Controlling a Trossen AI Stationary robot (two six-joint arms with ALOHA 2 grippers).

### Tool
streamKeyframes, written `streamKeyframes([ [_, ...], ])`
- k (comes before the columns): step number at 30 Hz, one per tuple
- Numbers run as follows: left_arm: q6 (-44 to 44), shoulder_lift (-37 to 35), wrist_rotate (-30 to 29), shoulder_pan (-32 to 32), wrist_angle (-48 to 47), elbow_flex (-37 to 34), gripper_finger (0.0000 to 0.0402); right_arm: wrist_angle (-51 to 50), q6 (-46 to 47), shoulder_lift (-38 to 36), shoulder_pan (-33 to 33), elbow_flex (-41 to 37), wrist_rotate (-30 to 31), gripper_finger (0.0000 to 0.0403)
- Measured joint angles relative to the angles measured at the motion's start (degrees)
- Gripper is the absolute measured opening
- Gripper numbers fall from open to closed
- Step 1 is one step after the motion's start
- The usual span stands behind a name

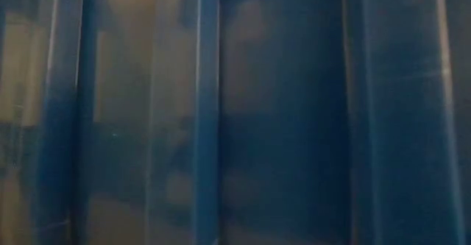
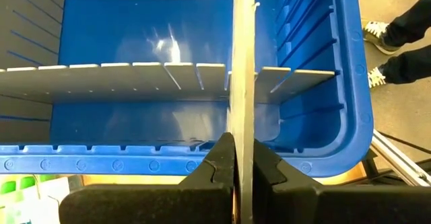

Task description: Sort blocks

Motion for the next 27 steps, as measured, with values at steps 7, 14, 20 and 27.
streamKeyframes([
  [7,0.00,0.00,-0.02,0.00,0.07,0.00,0.0001,-3.95,0.83,0.07,-0.17,0.01,-0.02,0.0000],
  [14,-0.10,0.00,-0.23,0.00,-0.01,0.02,0.0001,-7.10,6.19,0.17,0.21,0.02,0.65,0.0000],
  [20,0.50,-0.02,-0.22,0.04,-0.13,0.04,0.0001,-7.48,10.67,1.29,0.60,0.13,-0.22,0.0000],
  [27,0.70,-0.01,-0.72,0.02,-0.44,0.04,0.0001,-7.68,10.06,3.63,1.16,0.00,-1.11,0.0000],
])
